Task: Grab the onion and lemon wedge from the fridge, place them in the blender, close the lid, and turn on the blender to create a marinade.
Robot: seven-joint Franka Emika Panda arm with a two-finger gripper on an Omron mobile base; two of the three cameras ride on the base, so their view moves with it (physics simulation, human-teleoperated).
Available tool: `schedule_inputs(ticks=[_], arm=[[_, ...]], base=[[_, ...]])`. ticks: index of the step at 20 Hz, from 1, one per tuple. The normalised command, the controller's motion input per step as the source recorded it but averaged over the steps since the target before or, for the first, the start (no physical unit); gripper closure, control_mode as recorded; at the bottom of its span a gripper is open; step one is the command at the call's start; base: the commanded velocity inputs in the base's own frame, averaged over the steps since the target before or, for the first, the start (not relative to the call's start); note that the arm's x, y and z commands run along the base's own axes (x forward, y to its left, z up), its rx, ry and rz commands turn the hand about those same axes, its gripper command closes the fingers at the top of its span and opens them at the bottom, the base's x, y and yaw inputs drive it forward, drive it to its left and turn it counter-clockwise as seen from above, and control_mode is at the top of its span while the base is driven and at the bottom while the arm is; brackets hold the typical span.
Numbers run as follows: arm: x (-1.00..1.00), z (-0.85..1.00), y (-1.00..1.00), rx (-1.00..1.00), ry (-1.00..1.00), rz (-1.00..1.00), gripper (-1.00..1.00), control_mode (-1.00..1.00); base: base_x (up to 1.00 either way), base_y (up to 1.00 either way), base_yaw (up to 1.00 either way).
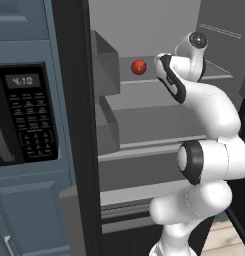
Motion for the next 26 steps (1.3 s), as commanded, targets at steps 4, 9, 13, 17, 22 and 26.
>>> schedule_inputs(ticks=[4,9,13,17,22,26], arm=[[0.3,-0.15,-0.04,0.01,0.01,0.0,-1.0,-1.0],[0.21,-0.17,0.0,0.0,0.04,0.0,-1.0,-1.0],[0.02,-0.15,0.0,0.0,0.07,0.0,-1.0,-1.0],[0.0,-0.17,0.0,0.0,0.1,0.0,-1.0,-1.0],[0.0,-0.2,0.0,0.0,0.09,0.0,-1.0,-1.0],[0.01,-0.16,0.0,0.0,0.03,0.0,-1.0,-1.0]], base=[[0.0,0.0,0.0],[0.0,0.0,0.0],[0.0,0.0,0.0],[0.0,0.0,0.0],[0.0,0.0,0.0],[0.0,0.0,0.0]])
